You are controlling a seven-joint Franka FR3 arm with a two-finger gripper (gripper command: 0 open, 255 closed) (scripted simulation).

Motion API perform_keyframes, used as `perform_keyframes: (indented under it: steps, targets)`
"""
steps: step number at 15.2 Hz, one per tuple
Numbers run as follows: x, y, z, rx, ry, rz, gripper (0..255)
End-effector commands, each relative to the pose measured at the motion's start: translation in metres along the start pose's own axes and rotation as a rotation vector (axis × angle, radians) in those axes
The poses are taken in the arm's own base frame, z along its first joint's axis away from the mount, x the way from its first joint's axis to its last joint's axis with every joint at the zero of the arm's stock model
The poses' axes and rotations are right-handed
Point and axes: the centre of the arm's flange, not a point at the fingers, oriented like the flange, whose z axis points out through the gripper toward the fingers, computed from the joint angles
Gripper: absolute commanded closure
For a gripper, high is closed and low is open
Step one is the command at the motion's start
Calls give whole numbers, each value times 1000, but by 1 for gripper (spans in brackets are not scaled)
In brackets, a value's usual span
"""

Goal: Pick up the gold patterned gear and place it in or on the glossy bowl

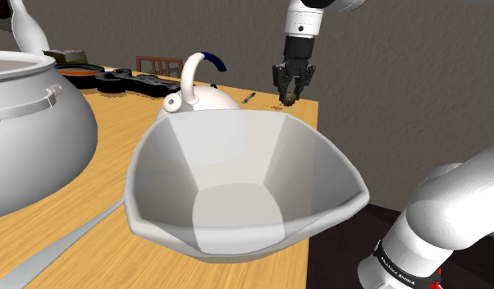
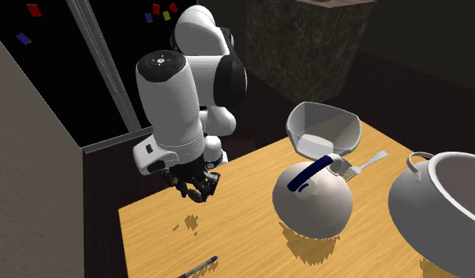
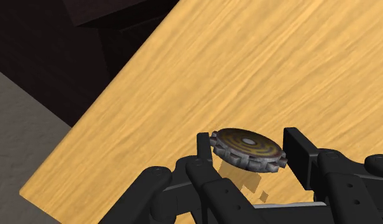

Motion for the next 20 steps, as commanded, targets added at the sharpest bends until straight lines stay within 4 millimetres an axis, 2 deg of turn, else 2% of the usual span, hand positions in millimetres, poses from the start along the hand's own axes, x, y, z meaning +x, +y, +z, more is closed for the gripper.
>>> perform_keyframes:
  steps: [1,20]
  targets:
    - [-1,0,-11,0,0,0,255]
    - [-1,1,-111,0,0,0,255]
